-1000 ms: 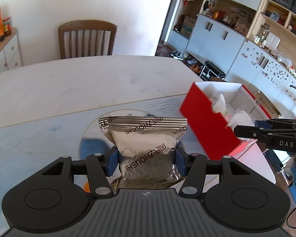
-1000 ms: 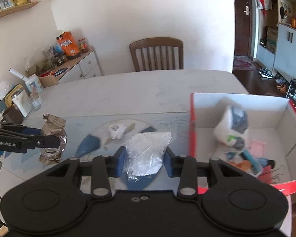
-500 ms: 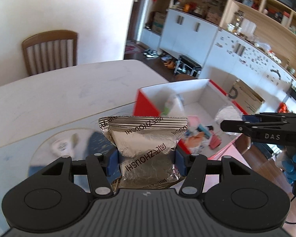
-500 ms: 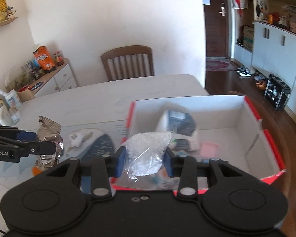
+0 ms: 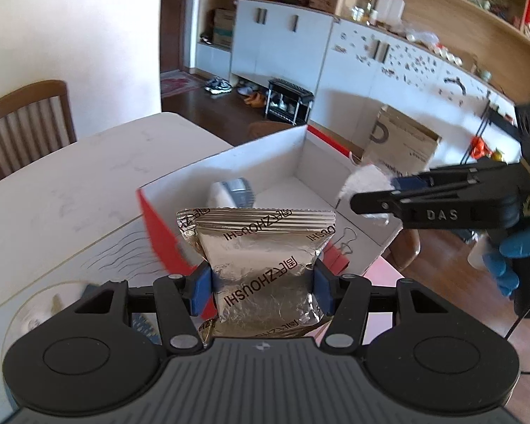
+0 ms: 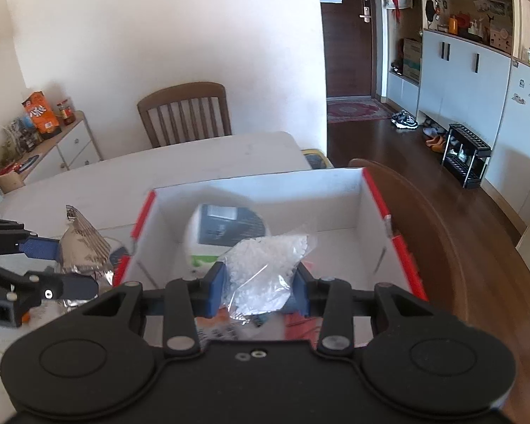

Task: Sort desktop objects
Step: 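Carry the foil packet and clear bag with both grippers over the red box, then lower and release the foil packet and clear bag into the box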

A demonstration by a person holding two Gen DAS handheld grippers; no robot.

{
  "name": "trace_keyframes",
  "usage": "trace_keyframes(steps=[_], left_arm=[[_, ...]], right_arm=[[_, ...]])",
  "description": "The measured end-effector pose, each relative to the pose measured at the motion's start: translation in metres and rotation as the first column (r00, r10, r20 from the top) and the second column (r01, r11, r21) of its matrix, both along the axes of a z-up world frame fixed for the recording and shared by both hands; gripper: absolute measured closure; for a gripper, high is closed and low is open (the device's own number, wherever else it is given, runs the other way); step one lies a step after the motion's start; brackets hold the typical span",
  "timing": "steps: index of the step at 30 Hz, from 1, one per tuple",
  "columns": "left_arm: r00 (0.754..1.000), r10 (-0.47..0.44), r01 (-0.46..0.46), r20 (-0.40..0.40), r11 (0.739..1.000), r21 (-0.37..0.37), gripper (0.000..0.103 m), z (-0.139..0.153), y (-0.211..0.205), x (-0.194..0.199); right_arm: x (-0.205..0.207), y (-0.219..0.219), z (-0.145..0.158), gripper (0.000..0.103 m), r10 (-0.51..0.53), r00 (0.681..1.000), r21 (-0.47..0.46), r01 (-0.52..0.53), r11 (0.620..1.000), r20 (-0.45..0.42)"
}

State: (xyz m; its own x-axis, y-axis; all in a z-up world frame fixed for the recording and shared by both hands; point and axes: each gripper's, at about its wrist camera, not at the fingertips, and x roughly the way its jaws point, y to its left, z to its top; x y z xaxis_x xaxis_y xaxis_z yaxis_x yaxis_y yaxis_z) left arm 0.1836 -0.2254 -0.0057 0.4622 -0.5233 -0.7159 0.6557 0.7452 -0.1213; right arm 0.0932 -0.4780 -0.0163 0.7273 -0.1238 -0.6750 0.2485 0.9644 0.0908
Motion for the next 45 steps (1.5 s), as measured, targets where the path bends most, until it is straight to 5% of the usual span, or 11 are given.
trace_keyframes(steps=[12, 27, 38, 45], left_arm=[[0.994, -0.110, 0.110, -0.001, 0.987, 0.119, 0.047, -0.024, -0.063, 0.018], [0.981, -0.192, 0.192, -0.025, 0.954, 0.231, 0.047, -0.051, -0.092, 0.024], [0.981, -0.178, 0.191, -0.079, 0.958, 0.216, 0.047, -0.060, -0.090, 0.029], [0.985, -0.163, 0.170, -0.053, 0.964, 0.205, 0.038, -0.059, -0.085, 0.025]], right_arm=[[0.037, -0.036, -0.025, 0.064, 0.004, 0.996, 0.003, -0.004, 1.000, -0.091], [0.088, -0.057, -0.067, 0.064, 0.062, 0.966, 0.035, -0.055, 0.998, -0.252], [0.097, -0.054, -0.076, 0.061, 0.083, 0.943, 0.051, -0.070, 0.996, -0.322], [0.092, -0.058, -0.070, 0.043, 0.063, 0.951, 0.054, -0.049, 0.997, -0.303]])
